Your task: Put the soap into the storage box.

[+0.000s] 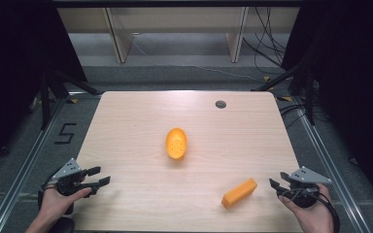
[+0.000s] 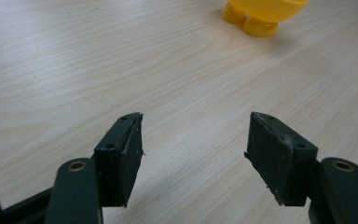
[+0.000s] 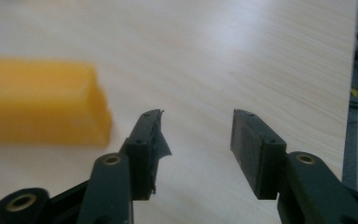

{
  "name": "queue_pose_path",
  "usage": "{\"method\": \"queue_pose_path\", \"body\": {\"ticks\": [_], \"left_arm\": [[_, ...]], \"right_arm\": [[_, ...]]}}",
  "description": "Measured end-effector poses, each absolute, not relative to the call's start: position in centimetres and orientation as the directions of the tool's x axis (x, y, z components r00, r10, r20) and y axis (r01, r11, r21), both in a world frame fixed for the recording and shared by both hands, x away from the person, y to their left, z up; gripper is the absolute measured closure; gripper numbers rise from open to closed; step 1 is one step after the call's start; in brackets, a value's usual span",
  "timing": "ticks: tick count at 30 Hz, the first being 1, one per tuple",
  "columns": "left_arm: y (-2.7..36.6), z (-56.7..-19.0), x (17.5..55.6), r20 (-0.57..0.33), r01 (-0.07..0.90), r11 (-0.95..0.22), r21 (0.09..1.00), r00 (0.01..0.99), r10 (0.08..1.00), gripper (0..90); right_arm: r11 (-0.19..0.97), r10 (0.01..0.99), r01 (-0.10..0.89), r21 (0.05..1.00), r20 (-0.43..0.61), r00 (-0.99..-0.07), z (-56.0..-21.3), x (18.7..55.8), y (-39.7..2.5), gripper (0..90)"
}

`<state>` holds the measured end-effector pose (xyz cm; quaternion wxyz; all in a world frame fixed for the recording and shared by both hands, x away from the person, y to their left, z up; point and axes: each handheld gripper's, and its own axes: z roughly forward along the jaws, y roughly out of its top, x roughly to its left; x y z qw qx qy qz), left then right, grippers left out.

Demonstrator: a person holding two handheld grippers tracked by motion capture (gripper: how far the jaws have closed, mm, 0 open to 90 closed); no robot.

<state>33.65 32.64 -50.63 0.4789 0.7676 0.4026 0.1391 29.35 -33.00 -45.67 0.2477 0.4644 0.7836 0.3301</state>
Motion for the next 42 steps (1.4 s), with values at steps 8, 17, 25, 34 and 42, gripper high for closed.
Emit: {"method": "queue_pose_path", "body": {"ticks": [8,17,25,34,42], "left_arm": [[32.4,-50.8,33.6,-0.166,0.487,-0.239,0.840,0.651,0.741,35.2],[32.5,-50.8,33.6,-0.164,0.484,-0.246,0.840,0.657,0.736,35.3],[32.5,-50.8,33.5,-0.160,0.484,-0.252,0.838,0.659,0.735,35.3],[32.4,-50.8,33.5,-0.158,0.486,-0.254,0.836,0.658,0.736,35.3],[32.5,-50.8,33.5,-0.161,0.486,-0.254,0.836,0.661,0.733,35.3]], "right_arm": [[0.877,0.467,0.396,0.272,-0.288,-0.836,-44.1,28.8,-29.7,48.0],[0.970,0.240,0.222,0.098,-0.244,-0.940,-43.0,30.2,-27.5,42.8],[0.979,0.198,0.180,0.093,-0.248,-0.948,-42.4,31.0,-26.2,37.6],[0.991,0.129,0.112,0.079,-0.260,-0.957,-42.0,32.2,-24.6,33.1],[0.999,0.030,0.022,0.034,-0.253,-0.967,-42.1,33.4,-22.3,31.4]]}}
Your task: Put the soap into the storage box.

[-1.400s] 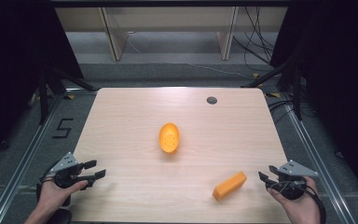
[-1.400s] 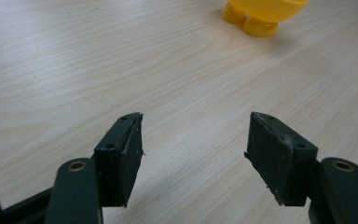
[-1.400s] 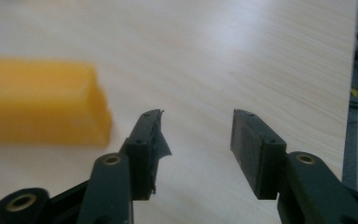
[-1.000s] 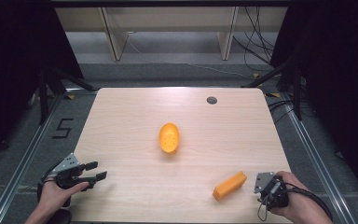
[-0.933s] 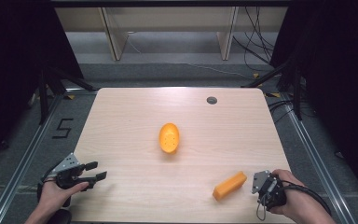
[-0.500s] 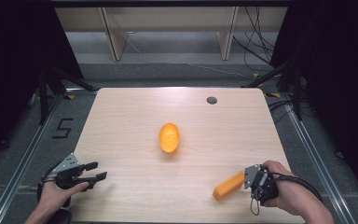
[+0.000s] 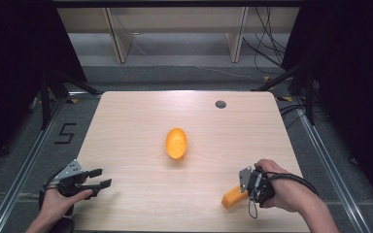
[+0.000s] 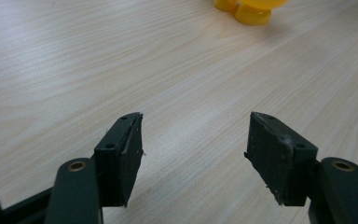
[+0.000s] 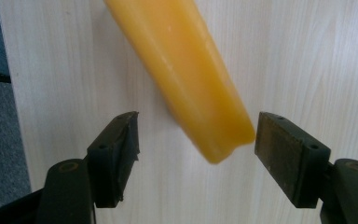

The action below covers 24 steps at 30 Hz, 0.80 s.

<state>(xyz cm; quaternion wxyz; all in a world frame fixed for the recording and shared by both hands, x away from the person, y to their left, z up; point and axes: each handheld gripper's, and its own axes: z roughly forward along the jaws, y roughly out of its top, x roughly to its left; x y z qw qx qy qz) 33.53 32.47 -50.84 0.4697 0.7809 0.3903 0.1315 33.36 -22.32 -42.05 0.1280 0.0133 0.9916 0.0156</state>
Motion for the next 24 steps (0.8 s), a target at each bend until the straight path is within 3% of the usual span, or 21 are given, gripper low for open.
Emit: {"method": "queue_pose_path", "body": {"ticks": [1,4,5,9,12,14,15,16,18,20,22,23,24], "left_arm": [[32.5,-50.8,33.5,-0.161,0.486,-0.254,0.836,0.660,0.734,35.3],[32.5,-50.8,33.5,-0.162,0.487,-0.253,0.836,0.660,0.734,35.2],[32.5,-50.8,33.5,-0.163,0.487,-0.253,0.836,0.661,0.733,35.2],[32.4,-50.8,33.5,-0.162,0.491,-0.256,0.833,0.658,0.735,35.2],[32.4,-50.9,33.5,-0.165,0.489,-0.253,0.835,0.660,0.733,35.2],[32.5,-50.8,33.5,-0.162,0.491,-0.257,0.832,0.659,0.735,35.2],[32.5,-50.8,33.5,-0.162,0.491,-0.258,0.832,0.659,0.735,35.2],[32.5,-50.8,33.5,-0.162,0.491,-0.258,0.832,0.659,0.734,35.2],[32.5,-50.8,33.5,-0.162,0.491,-0.258,0.832,0.659,0.734,35.2],[32.5,-50.8,33.5,-0.163,0.492,-0.257,0.832,0.659,0.734,35.2],[32.4,-50.8,33.5,-0.162,0.492,-0.259,0.832,0.660,0.734,35.2],[32.5,-50.8,33.5,-0.162,0.492,-0.260,0.831,0.661,0.733,35.2],[32.4,-50.8,33.5,-0.161,0.492,-0.260,0.831,0.660,0.734,35.2]], "right_arm": [[0.999,-0.007,-0.019,0.044,-0.253,-0.967,-42.1,33.6,-22.1,31.4],[1.000,0.023,0.018,0.024,-0.247,-0.969,-42.1,33.5,-21.6,31.5],[0.999,-0.039,-0.046,0.019,-0.259,-0.965,-42.1,33.8,-21.4,31.5],[1.000,-0.016,-0.017,0.002,-0.233,-0.972,-42.2,33.6,-20.8,31.3],[0.995,-0.096,-0.097,-0.006,-0.221,-0.970,-42.3,34.1,-20.2,31.1],[0.999,-0.043,-0.043,-0.005,-0.211,-0.977,-42.7,33.9,-20.0,31.2],[0.990,-0.135,-0.138,-0.001,-0.206,-0.969,-42.9,34.5,-19.7,31.7],[0.998,-0.057,-0.056,-0.012,-0.203,-0.977,-43.1,34.1,-19.7,32.2],[0.996,-0.093,-0.092,-0.015,-0.180,-0.979,-43.3,34.5,-19.6,33.0],[0.998,-0.059,-0.056,-0.026,-0.156,-0.986,-43.9,34.5,-19.6,37.4],[0.992,-0.124,-0.123,-0.018,-0.151,-0.981,-44.2,35.1,-19.4,43.4],[0.998,-0.070,-0.068,-0.019,-0.146,-0.987,-44.1,34.8,-19.5,45.5],[0.997,-0.079,-0.077,-0.022,-0.141,-0.987,-44.0,34.9,-19.5,47.1]]}}
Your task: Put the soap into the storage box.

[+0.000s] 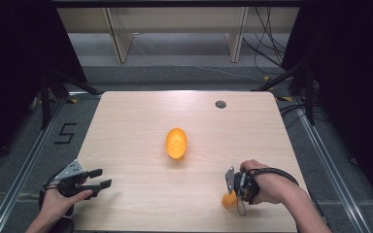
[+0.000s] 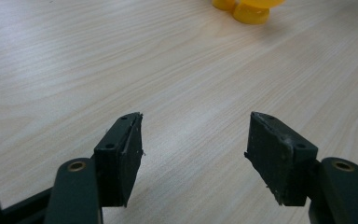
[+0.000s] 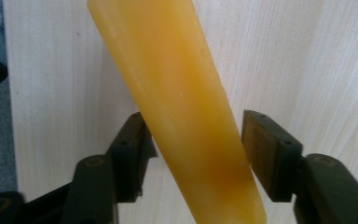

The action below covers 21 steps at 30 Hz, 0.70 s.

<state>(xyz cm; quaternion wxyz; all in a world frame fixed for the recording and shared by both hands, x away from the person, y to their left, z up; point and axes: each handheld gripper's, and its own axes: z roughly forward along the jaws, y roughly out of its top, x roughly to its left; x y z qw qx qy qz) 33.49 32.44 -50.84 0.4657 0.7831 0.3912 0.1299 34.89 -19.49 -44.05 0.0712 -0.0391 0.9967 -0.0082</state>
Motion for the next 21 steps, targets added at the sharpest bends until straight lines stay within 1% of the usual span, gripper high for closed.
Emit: {"method": "queue_pose_path", "body": {"ticks": [1,4,6,7,9,10,12,13,14,15,17,18,19,21], "left_arm": [[32.44,-50.85,33.49,-0.161,0.492,-0.260,0.831,0.660,0.734,35.2],[32.44,-50.90,33.52,-0.167,0.491,-0.258,0.832,0.666,0.727,35.2],[32.44,-50.89,33.52,-0.166,0.491,-0.260,0.831,0.666,0.727,35.2],[32.44,-50.89,33.52,-0.166,0.491,-0.260,0.831,0.666,0.727,35.2],[32.44,-50.91,33.53,-0.166,0.490,-0.258,0.833,0.666,0.727,35.2],[32.44,-50.89,33.53,-0.166,0.491,-0.260,0.831,0.666,0.727,35.2],[32.43,-50.91,33.52,-0.166,0.490,-0.258,0.833,0.665,0.729,35.2],[32.43,-50.85,33.48,-0.161,0.493,-0.262,0.829,0.660,0.734,35.2],[32.43,-50.85,33.48,-0.161,0.493,-0.262,0.829,0.660,0.734,35.2],[32.45,-50.90,33.54,-0.168,0.492,-0.259,0.831,0.666,0.727,35.2],[32.44,-50.91,33.54,-0.169,0.493,-0.259,0.831,0.666,0.727,35.2],[32.44,-50.91,33.55,-0.169,0.494,-0.259,0.830,0.665,0.727,35.2],[32.44,-50.91,33.55,-0.169,0.494,-0.259,0.830,0.665,0.727,35.2],[32.44,-50.92,33.55,-0.170,0.495,-0.259,0.830,0.665,0.727,35.1]], "right_arm": [[0.992,-0.124,-0.123,-0.016,-0.139,-0.983,-44.09,35.16,-19.41,47.3],[0.997,-0.070,-0.066,-0.032,-0.135,-0.988,-44.19,34.78,-19.47,47.8],[0.997,-0.067,-0.063,-0.036,-0.130,-0.989,-44.29,34.68,-19.40,48.9],[0.992,-0.123,-0.119,-0.041,-0.134,-0.983,-44.34,34.97,-19.27,49.9],[0.995,-0.101,-0.097,-0.037,-0.122,-0.987,-44.37,34.82,-19.28,51.6],[0.992,-0.120,-0.116,-0.043,-0.131,-0.984,-44.32,34.96,-19.26,52.5],[0.997,-0.076,-0.073,-0.029,-0.115,-0.990,-44.21,34.79,-19.37,56.5],[0.997,-0.073,-0.073,-0.007,-0.112,-0.991,-44.23,34.83,-19.36,59.6],[0.997,-0.073,-0.073,-0.007,-0.112,-0.991,-44.23,34.83,-19.36,59.6],[0.997,0.072,0.070,0.023,-0.073,-0.995,-44.00,34.47,-19.57,61.4],[0.996,0.091,0.089,0.023,-0.078,-0.993,-44.01,34.40,-19.72,61.5],[0.997,0.069,0.066,0.033,-0.081,-0.994,-44.05,34.58,-19.72,61.5],[0.997,0.075,0.072,0.041,-0.087,-0.993,-44.06,34.60,-19.76,61.5],[0.988,0.154,0.152,0.035,-0.080,-0.985,-43.98,34.30,-19.87,61.5]]}}
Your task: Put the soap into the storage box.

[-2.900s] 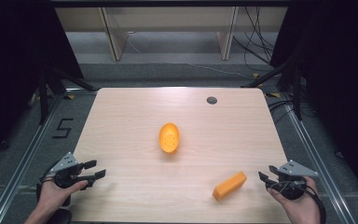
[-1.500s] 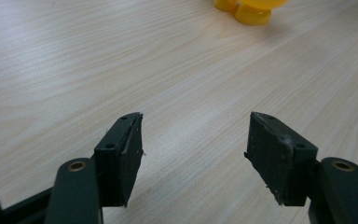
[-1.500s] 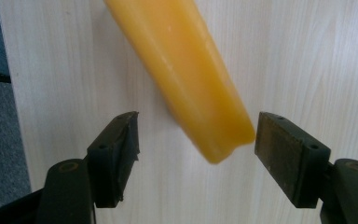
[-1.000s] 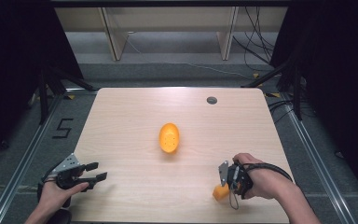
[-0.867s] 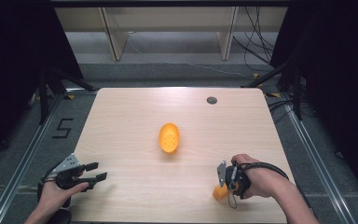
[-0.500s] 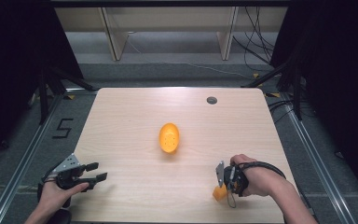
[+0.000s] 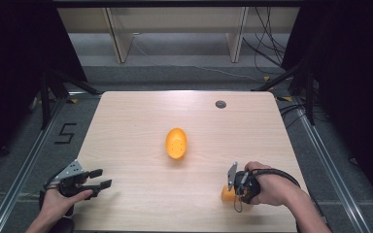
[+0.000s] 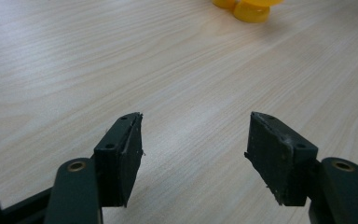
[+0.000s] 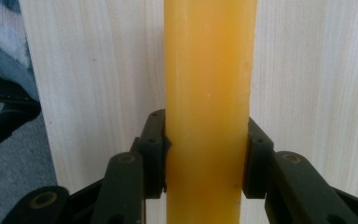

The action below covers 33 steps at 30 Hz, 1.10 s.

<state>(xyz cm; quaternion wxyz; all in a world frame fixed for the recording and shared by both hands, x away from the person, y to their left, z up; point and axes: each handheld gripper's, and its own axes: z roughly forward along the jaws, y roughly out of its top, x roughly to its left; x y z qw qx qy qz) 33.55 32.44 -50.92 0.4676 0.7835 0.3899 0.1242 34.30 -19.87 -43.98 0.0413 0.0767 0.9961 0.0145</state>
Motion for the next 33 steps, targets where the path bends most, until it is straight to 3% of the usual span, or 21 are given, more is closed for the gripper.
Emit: {"method": "queue_pose_path", "body": {"ticks": [1,2,9,10,17,25,33], "left_arm": [[32.5,-50.9,33.5,-0.169,0.494,-0.259,0.830,0.665,0.727,35.1],[32.5,-50.9,33.6,-0.168,0.493,-0.260,0.830,0.666,0.727,35.1],[32.5,-50.9,33.6,-0.173,0.496,-0.256,0.829,0.664,0.727,35.1],[32.5,-50.9,33.6,-0.172,0.496,-0.255,0.830,0.662,0.729,35.1],[32.5,-50.9,33.6,-0.168,0.496,-0.259,0.829,0.662,0.731,35.1],[32.5,-50.9,33.6,-0.177,0.496,-0.247,0.832,0.660,0.730,35.1],[32.5,-50.9,33.6,-0.176,0.496,-0.249,0.832,0.660,0.730,35.1]], "right_arm": [[0.995,0.088,0.084,0.058,-0.084,-0.993,-44.0,34.8,-20.0,61.5],[0.987,0.159,0.157,0.037,-0.070,-0.985,-43.8,34.4,-20.0,61.5],[0.956,0.265,0.254,0.145,-0.059,-0.963,-42.4,34.2,-20.5,61.5],[0.923,0.351,0.342,0.177,-0.022,-0.936,-41.9,33.9,-20.3,61.5],[0.876,0.437,0.428,0.225,0.010,-0.900,-41.1,33.7,-20.0,61.5],[0.726,0.614,0.607,0.323,0.092,-0.784,-40.2,33.9,-20.0,61.5],[0.666,0.674,0.660,0.348,0.096,-0.732,-39.7,33.3,-19.1,61.6]]}}
